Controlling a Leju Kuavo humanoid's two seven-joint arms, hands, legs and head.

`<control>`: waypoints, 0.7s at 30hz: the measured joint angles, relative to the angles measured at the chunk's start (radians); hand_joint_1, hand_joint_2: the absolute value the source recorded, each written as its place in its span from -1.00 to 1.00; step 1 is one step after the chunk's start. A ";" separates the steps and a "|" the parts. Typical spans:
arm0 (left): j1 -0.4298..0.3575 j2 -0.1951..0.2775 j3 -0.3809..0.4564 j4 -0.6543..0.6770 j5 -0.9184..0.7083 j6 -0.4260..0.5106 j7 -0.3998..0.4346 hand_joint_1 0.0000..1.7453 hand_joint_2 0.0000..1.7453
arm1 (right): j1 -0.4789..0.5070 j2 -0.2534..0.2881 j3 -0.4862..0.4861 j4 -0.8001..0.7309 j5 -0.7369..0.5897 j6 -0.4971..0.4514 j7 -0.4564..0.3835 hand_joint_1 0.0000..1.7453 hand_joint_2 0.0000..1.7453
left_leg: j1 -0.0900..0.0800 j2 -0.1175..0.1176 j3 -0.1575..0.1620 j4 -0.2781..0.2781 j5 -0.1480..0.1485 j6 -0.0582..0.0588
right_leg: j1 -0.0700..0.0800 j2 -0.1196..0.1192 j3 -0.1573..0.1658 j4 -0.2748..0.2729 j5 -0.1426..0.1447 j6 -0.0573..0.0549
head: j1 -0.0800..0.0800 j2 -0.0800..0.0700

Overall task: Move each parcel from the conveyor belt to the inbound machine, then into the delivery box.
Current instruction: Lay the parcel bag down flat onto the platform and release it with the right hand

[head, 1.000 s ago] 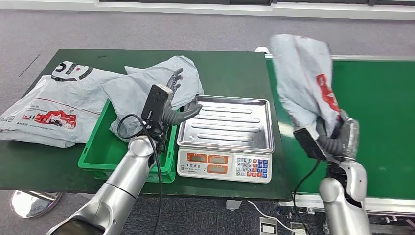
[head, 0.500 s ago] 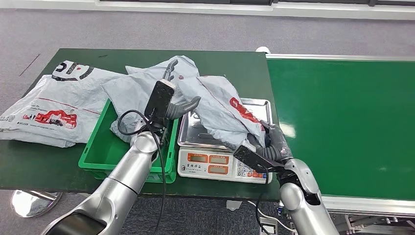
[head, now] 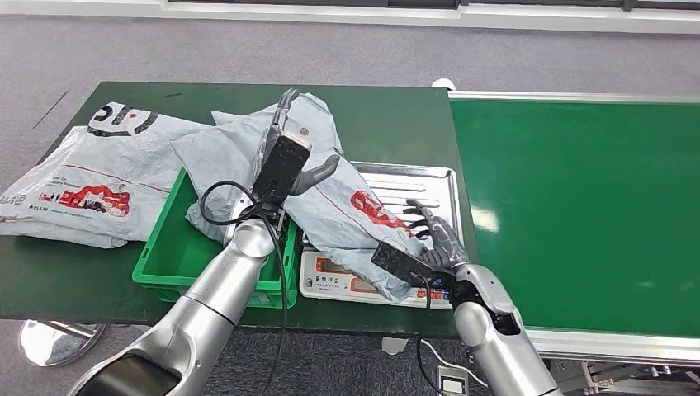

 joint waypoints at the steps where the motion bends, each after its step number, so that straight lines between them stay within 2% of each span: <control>1: 0.000 0.000 -0.001 0.000 -0.001 0.000 0.001 -1.00 1.00 | 0.000 0.000 0.000 0.000 0.002 -0.002 0.001 -1.00 -1.00 | 0.000 0.000 0.000 0.000 0.000 0.000 | 0.000 0.000 0.000 0.000 0.000 0.000 | 0.000 0.000; 5: 0.000 0.000 -0.009 -0.007 -0.031 -0.004 0.019 -1.00 1.00 | -0.005 0.000 -0.011 0.001 0.045 -0.046 0.019 -1.00 -1.00 | 0.000 0.000 0.000 0.000 0.000 0.000 | 0.000 0.000 0.000 0.000 0.000 0.000 | 0.000 0.000; 8: 0.003 0.000 -0.033 -0.033 -0.124 -0.006 0.060 -1.00 -0.50 | -0.011 0.001 -0.096 -0.016 0.104 -0.158 0.003 -1.00 -1.00 | 0.000 0.000 0.000 0.000 0.000 0.000 | 0.000 0.000 0.000 0.000 0.000 0.000 | 0.000 0.000; 9: 0.004 0.000 -0.037 -0.041 -0.137 -0.009 0.065 -1.00 -0.50 | -0.011 0.001 -0.121 -0.023 0.090 -0.179 -0.022 -1.00 -1.00 | 0.000 0.000 0.000 0.000 0.000 0.000 | 0.000 0.000 0.000 0.000 0.000 0.000 | 0.000 0.000; 12: 0.005 -0.001 -0.045 -0.050 -0.142 -0.044 0.062 -1.00 1.00 | -0.011 0.004 -0.158 -0.031 -0.029 -0.226 -0.130 -1.00 -1.00 | 0.000 0.000 0.000 0.000 0.000 0.000 | 0.000 0.000 0.000 0.000 0.000 0.000 | 0.000 0.000; 17: 0.002 -0.004 -0.081 -0.039 -0.202 -0.116 0.089 -1.00 1.00 | -0.013 0.012 -0.226 -0.034 -0.375 -0.204 -0.332 -1.00 -1.00 | 0.000 0.000 0.000 0.000 0.000 0.000 | 0.000 0.000 0.000 0.000 0.000 0.000 | 0.000 0.000; 21: -0.017 -0.004 -0.141 0.021 -0.310 -0.190 0.159 -1.00 1.00 | -0.015 0.009 -0.309 -0.023 -0.626 -0.118 -0.380 -1.00 -1.00 | 0.000 0.000 0.000 0.000 0.000 0.000 | -0.001 0.000 0.000 0.000 0.000 0.000 | 0.000 0.000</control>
